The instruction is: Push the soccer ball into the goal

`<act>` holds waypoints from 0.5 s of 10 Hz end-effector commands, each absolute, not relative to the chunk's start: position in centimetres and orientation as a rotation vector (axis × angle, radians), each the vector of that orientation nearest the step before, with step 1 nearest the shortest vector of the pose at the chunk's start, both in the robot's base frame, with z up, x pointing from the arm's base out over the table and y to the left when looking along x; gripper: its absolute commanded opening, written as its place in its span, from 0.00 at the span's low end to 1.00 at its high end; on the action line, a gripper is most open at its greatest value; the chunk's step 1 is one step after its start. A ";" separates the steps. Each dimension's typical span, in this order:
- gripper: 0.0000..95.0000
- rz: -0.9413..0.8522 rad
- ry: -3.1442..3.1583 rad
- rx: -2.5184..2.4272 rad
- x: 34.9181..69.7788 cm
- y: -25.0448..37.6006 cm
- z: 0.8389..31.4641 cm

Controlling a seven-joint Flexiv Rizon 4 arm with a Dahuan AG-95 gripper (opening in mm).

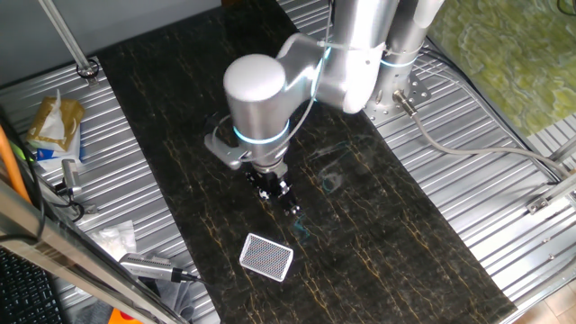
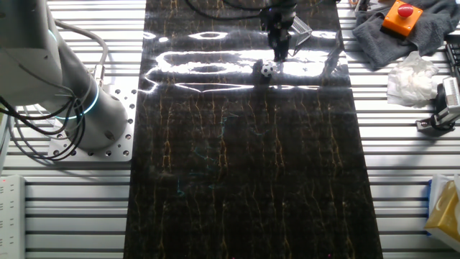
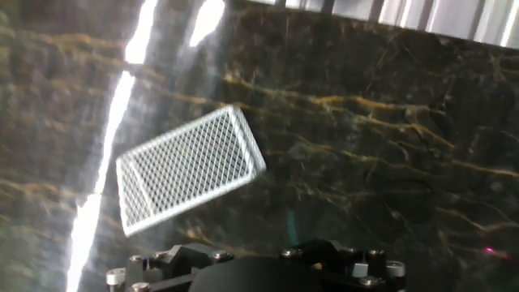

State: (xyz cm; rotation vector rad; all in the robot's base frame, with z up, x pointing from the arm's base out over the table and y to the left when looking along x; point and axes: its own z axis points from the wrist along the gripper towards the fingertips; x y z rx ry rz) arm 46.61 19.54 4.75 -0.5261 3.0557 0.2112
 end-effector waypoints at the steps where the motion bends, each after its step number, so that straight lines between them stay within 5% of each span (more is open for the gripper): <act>1: 1.00 0.235 3.040 -0.531 46.2 19.1 4.3; 5: 1.00 0.264 3.019 -0.518 45.6 18.3 3.6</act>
